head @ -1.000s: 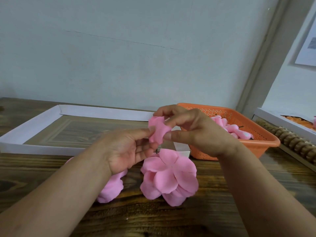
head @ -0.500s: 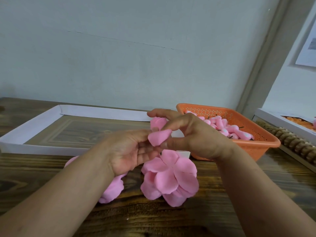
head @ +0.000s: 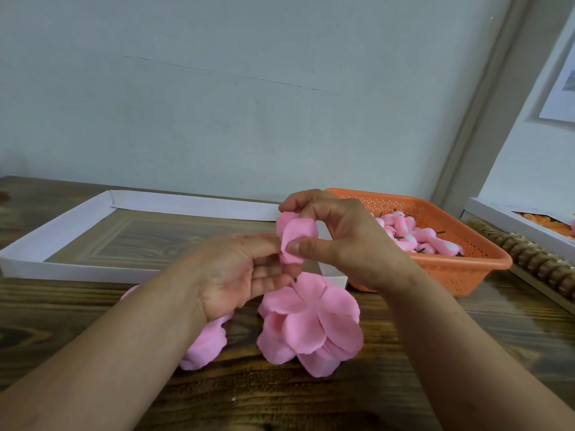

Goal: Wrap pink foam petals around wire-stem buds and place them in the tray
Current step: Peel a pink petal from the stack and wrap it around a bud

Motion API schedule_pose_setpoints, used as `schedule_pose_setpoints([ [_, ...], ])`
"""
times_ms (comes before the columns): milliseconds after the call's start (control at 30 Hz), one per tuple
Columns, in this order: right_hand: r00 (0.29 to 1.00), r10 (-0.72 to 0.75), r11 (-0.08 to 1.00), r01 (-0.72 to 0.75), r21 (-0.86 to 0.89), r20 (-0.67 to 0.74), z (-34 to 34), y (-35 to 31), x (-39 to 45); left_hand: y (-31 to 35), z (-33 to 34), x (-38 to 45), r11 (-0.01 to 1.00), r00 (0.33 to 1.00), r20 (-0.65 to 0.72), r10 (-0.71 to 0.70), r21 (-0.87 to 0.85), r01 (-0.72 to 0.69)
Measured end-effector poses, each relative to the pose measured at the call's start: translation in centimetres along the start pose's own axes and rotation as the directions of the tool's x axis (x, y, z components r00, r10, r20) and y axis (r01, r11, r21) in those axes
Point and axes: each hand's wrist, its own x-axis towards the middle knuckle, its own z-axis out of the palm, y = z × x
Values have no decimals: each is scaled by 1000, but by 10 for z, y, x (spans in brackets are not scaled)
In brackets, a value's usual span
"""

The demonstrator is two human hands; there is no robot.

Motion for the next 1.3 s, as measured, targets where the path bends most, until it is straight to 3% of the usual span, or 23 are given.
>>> schedule_pose_setpoints([
  [467, 997, 27, 998, -22, 63, -66, 2, 4, 1, 2, 3, -4, 997, 994, 77, 73, 0, -73],
  [733, 998, -18, 995, 24, 93, -58, 1, 3, 1, -1, 2, -3, 994, 993, 45, 106, 6, -106],
  [900, 1000, -3, 978, -1, 207, 16, -8, 2, -1, 1, 3, -7, 996, 993, 87, 79, 34, -82],
  [1300, 970, 58, 962, -117, 245, 237, -18, 4, -8, 2, 2, -13, 964, 976, 214, -45, 266, -14],
])
